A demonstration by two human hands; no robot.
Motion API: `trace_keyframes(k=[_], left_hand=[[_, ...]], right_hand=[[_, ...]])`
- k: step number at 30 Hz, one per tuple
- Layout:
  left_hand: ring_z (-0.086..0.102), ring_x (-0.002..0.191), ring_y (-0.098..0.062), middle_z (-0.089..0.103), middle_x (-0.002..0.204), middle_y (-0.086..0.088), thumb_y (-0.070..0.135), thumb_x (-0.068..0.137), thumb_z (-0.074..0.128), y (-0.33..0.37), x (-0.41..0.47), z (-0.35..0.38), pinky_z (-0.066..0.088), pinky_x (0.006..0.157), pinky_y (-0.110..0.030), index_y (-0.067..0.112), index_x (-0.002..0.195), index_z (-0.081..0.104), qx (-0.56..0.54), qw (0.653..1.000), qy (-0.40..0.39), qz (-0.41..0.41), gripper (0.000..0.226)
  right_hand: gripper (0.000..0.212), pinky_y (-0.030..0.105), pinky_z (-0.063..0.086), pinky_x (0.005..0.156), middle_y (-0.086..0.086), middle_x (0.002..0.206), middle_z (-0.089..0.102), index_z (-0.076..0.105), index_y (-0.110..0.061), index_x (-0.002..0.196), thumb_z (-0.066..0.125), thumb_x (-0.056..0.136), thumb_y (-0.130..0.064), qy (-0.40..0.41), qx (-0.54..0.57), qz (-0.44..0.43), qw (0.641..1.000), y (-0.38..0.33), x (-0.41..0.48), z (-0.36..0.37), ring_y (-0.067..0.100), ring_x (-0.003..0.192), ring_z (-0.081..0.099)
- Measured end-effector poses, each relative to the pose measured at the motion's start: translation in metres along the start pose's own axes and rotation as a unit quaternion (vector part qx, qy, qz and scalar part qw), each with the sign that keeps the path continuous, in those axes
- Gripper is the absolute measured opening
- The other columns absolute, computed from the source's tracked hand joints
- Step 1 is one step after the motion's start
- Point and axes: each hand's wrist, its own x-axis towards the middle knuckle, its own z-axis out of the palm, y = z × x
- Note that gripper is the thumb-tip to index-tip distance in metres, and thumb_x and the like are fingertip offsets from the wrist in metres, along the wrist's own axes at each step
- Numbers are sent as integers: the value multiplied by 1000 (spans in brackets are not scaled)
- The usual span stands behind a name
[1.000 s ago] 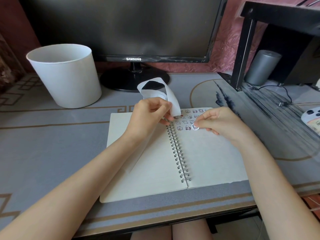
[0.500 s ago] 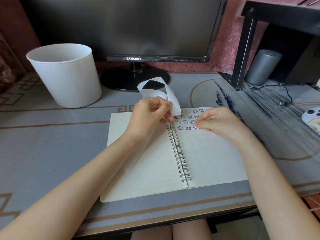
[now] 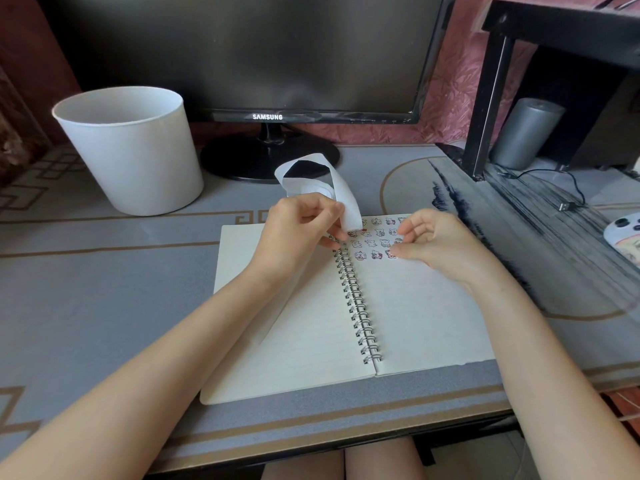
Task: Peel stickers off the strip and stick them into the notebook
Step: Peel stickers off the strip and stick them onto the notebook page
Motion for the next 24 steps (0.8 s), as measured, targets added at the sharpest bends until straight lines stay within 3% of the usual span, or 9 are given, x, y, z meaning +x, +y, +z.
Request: trace_keyframes(k=[4,10,14,19,24], left_hand=[[65,64,-13,63,69,-8,8,96,53,0,0,-1,57,62,-24,1,75,64,6,1000,0,3,25],[65,63,-11,63,68,-6,9,96,54,-1,0,0,57,62,-25,3,74,64,9,1000,-2,3,25],[65,63,-11,63,69,-8,9,96,53,-1,0,0,57,62,-25,-1,77,64,5,1000,-3,1,24],[65,62,-10,63,70,-9,8,96,53,1,0,0,57,61,-23,-2,78,64,1,1000,2,-1,24],[65,62,-10,63,70,-8,9,96,53,1,0,1,56,61,-21,-1,78,64,6,1000,4,-3,24]], right_hand=[[22,24,38,58,-3,78,61,59,-24,76,69,81,-5,1,-2,-1,1000,1,1,0,9,65,53],[18,29,46,66,-4,76,62,62,-20,80,78,75,-24,30,3,-14,999,-2,-1,6,11,67,56],[20,31,47,73,-7,75,63,60,-26,73,78,75,-18,39,-28,-20,999,1,1,8,10,70,58],[23,23,41,63,-7,77,60,59,-26,75,68,82,-7,12,-23,-27,999,2,1,3,8,69,54],[22,27,44,71,-4,84,62,61,-26,79,81,72,-21,-14,-8,-19,1000,3,0,0,7,70,56]])
